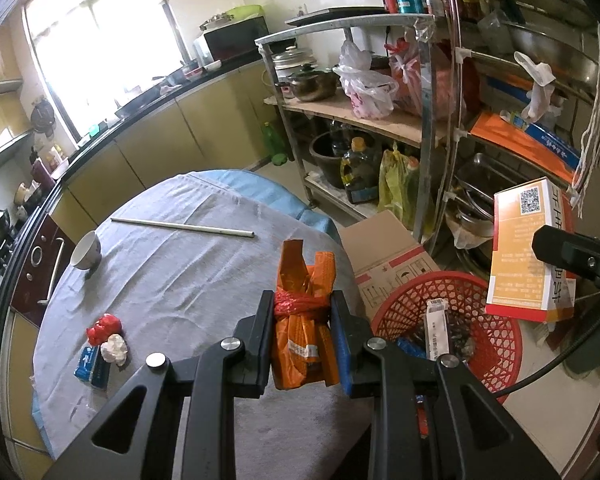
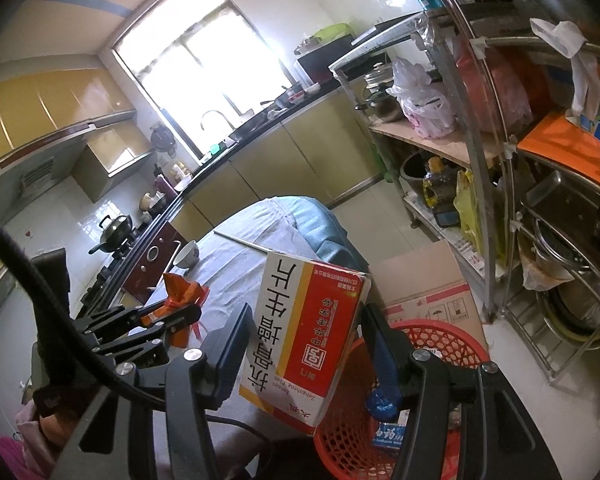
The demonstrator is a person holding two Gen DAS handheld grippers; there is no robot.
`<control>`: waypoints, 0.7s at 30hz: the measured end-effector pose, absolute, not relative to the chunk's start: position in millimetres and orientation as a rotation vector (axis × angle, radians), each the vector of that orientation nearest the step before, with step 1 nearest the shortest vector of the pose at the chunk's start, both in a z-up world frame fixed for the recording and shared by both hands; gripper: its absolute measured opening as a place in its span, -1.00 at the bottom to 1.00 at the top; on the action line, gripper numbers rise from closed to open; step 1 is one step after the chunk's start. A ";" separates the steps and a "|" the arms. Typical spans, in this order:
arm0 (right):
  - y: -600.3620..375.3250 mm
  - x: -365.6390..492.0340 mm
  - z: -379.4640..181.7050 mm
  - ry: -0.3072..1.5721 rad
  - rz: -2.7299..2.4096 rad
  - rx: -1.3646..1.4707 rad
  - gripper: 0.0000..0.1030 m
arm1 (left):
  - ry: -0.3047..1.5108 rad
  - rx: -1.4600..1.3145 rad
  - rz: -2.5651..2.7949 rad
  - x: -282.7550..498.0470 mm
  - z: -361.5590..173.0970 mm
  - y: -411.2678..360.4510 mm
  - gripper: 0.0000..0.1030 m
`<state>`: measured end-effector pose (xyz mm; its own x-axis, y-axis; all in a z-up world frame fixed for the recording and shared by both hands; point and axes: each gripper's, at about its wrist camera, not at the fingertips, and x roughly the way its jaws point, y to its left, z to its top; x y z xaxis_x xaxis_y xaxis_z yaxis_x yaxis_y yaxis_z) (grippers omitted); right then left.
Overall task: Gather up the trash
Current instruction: 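Carry the medicine box and orange bag in both tools over the red basket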
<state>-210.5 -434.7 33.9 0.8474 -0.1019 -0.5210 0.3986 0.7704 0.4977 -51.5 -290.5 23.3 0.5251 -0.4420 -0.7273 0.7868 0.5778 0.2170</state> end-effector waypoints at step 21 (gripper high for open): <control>-456.3 -203.4 -8.3 0.575 -0.327 0.727 0.17 | 0.785 0.545 -0.983 -46.0 -19.8 -318.9 -0.46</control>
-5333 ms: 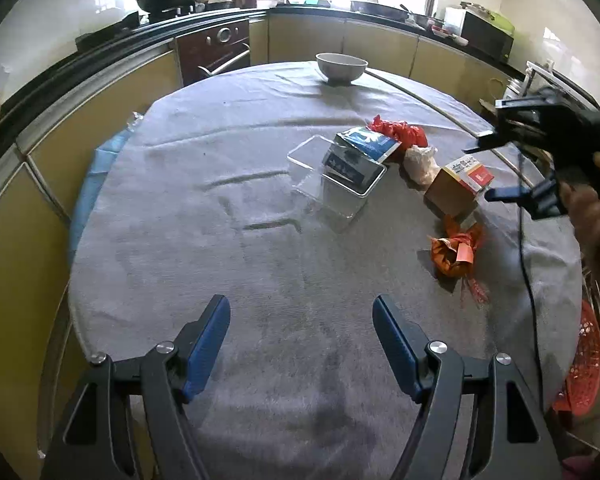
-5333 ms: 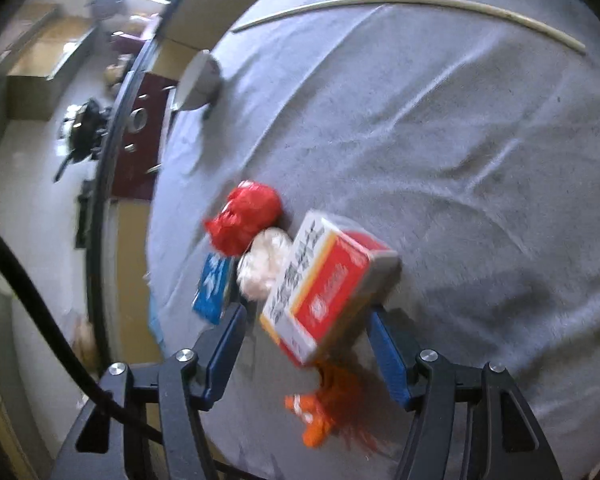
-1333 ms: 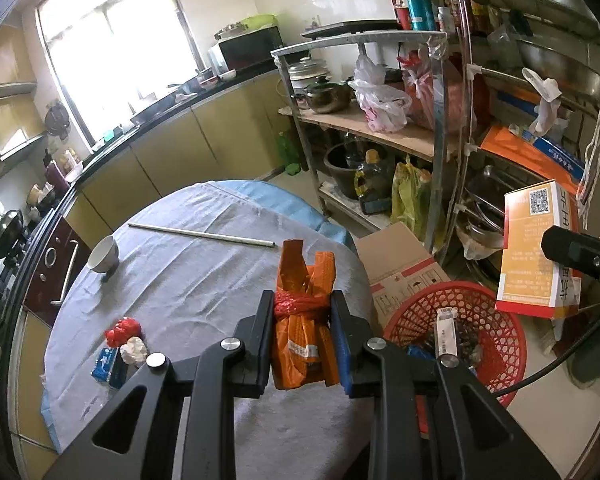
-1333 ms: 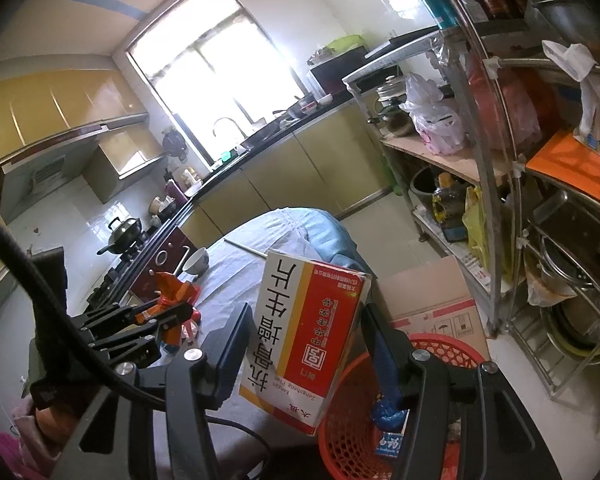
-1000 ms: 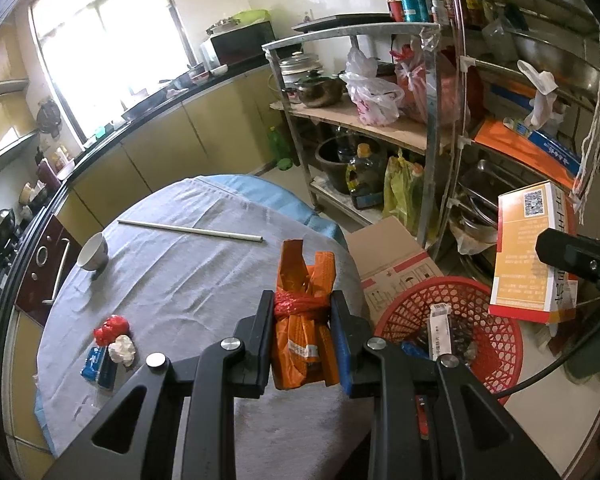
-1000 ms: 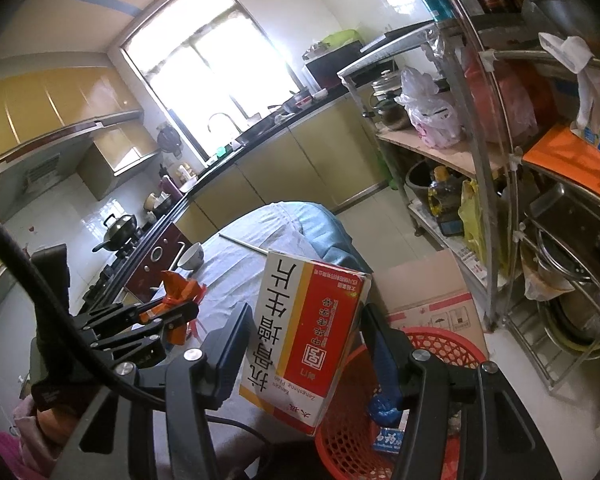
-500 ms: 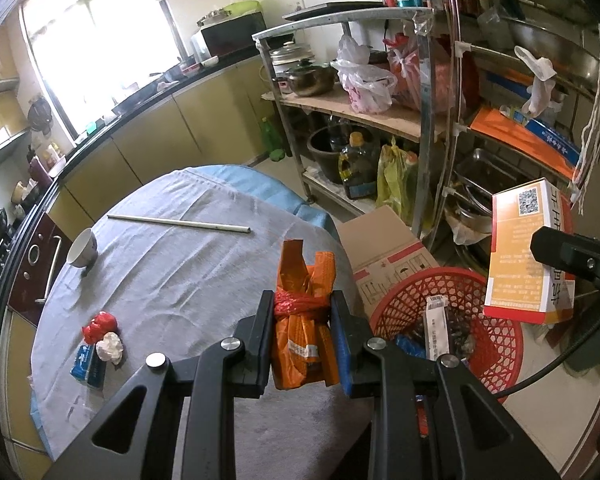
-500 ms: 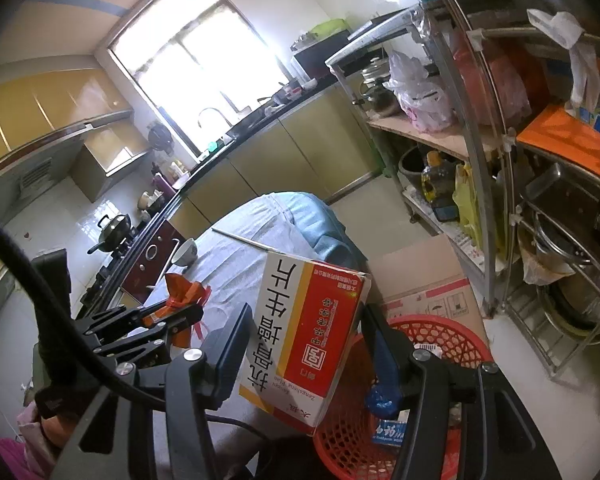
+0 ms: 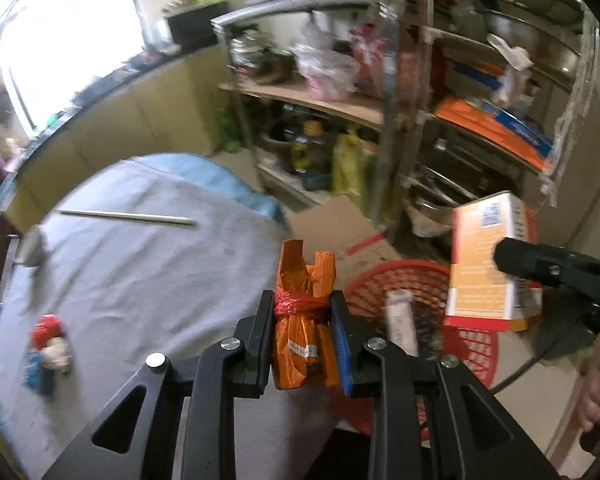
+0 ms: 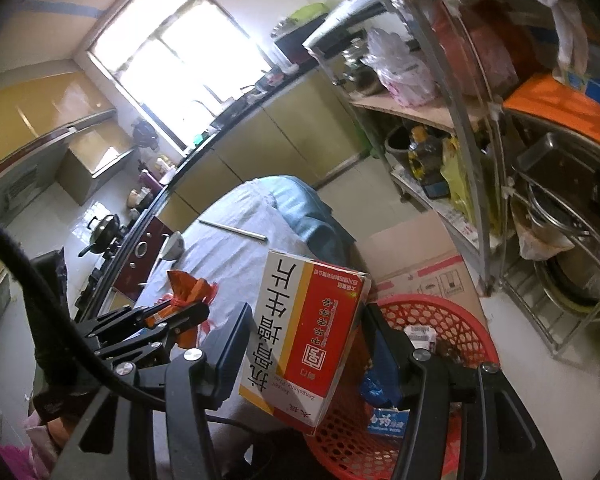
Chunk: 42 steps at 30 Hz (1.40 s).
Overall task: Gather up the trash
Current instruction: 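Carry the medicine box and orange bag in both tools over the red basket, then open both tools to drop the medicine box and orange bag into the basket, then move both open tools back over the table toward the remaining items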
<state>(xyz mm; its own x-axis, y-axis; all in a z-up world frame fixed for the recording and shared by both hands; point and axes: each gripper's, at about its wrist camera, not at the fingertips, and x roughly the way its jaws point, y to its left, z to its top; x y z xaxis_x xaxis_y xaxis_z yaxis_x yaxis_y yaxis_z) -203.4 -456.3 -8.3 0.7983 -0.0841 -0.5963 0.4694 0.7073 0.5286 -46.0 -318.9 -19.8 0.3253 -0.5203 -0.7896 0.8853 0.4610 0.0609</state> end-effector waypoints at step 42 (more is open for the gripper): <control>-327.5 -63.2 -23.4 0.791 -0.103 0.480 0.28 | 0.767 0.166 -0.169 49.3 -26.4 5.8 0.36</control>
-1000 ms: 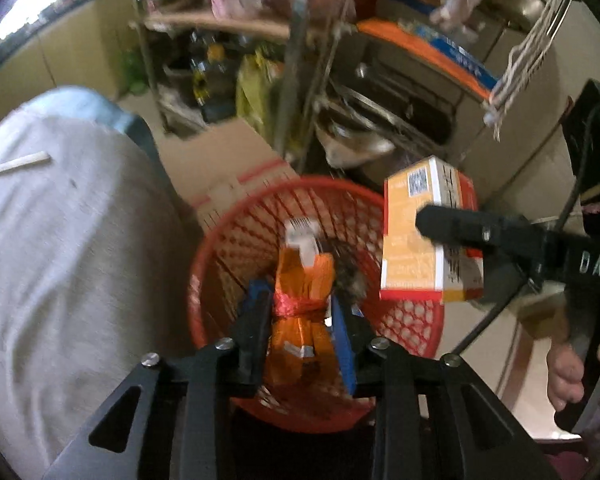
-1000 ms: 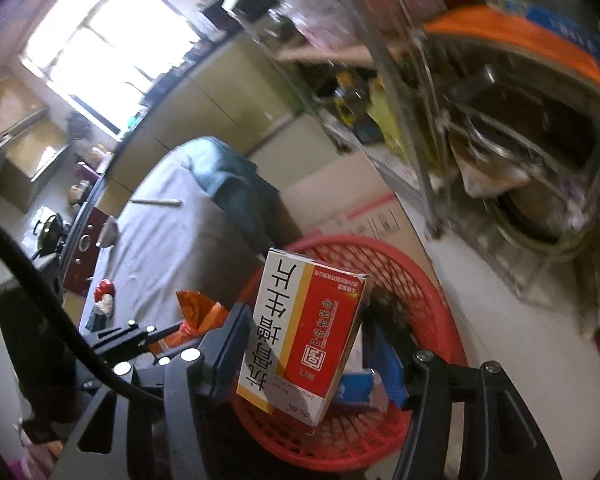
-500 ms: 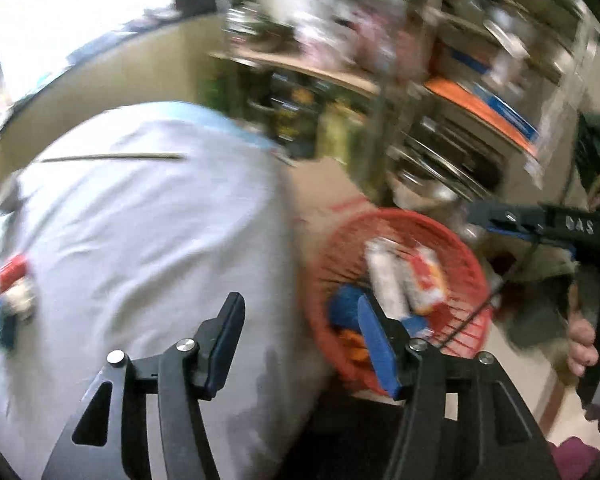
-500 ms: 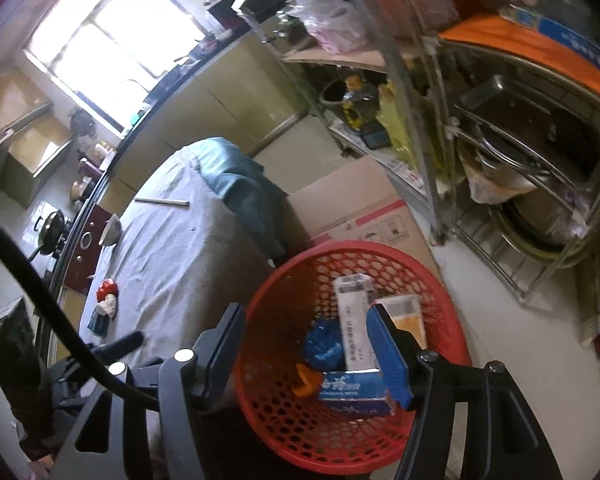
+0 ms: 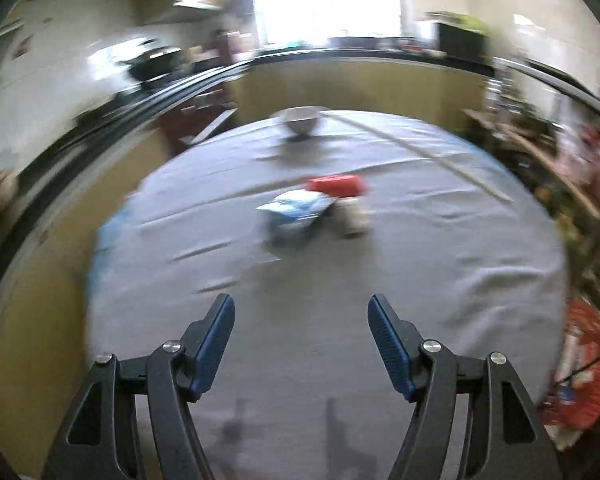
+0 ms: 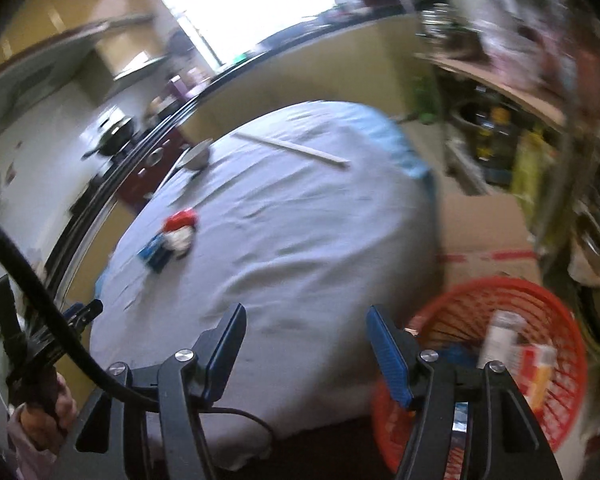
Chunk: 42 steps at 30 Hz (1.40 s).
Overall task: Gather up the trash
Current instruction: 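Move both open tools back over the table toward the remaining items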
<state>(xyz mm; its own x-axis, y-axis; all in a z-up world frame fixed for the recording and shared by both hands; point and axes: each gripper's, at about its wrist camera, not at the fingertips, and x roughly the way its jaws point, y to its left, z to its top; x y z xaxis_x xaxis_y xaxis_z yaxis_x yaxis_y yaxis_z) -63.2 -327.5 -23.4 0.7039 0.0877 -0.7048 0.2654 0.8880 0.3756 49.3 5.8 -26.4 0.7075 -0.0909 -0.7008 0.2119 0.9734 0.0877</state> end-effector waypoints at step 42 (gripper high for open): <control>-252.6 108.2 -121.1 0.731 0.141 0.556 0.50 | 0.895 0.039 -0.040 123.5 -132.1 23.2 0.52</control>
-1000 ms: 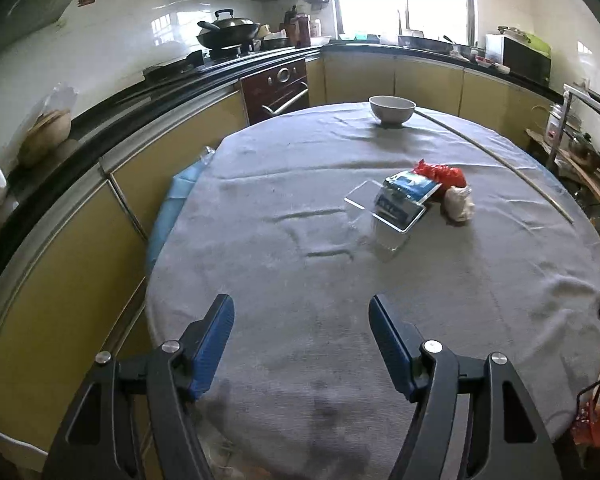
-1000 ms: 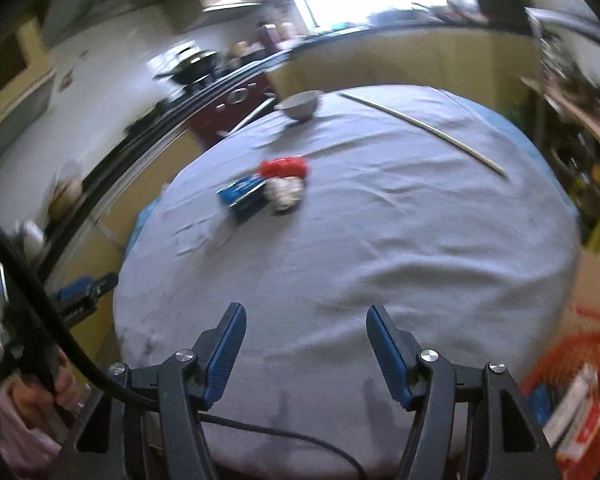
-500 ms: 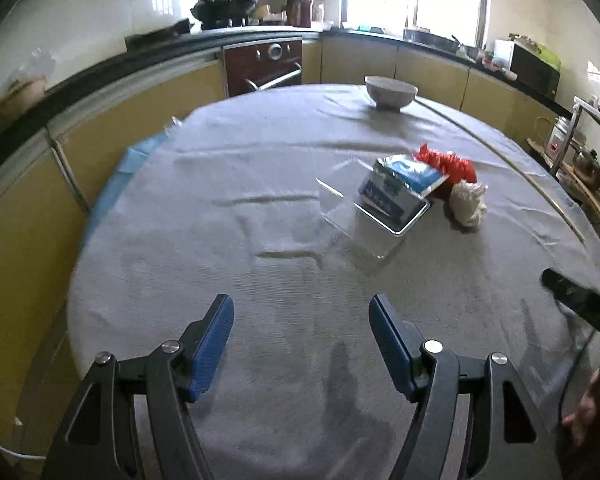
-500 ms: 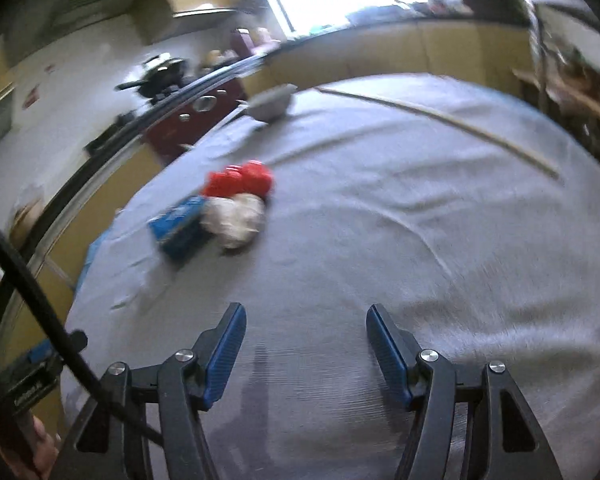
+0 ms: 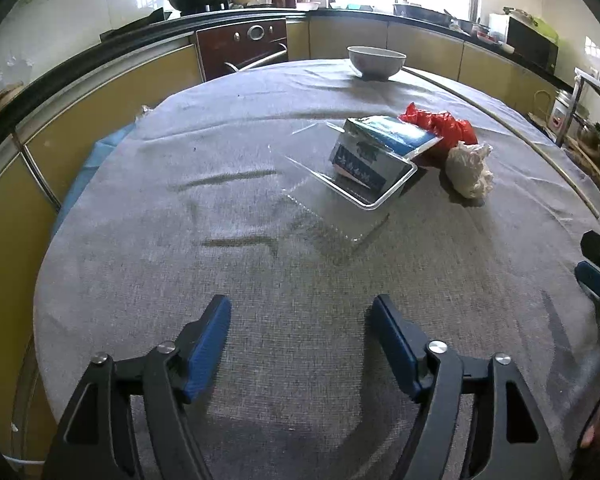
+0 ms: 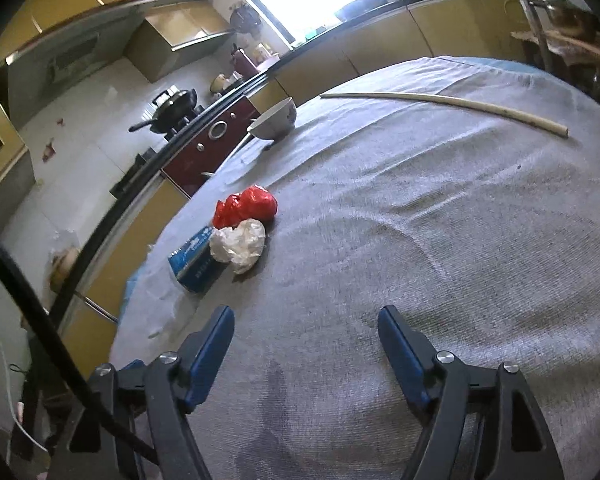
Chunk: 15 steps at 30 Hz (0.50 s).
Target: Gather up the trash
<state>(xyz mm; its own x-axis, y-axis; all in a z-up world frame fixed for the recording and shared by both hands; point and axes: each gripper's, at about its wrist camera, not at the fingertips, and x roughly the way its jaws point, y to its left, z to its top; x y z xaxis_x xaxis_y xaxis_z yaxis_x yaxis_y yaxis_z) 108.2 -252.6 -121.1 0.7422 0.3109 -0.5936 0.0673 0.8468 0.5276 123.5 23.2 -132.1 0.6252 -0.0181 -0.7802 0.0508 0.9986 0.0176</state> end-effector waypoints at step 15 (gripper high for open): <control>-258.9 107.2 -120.6 0.721 0.150 0.573 0.50 | 0.939 -0.025 0.032 132.9 -141.2 33.6 1.00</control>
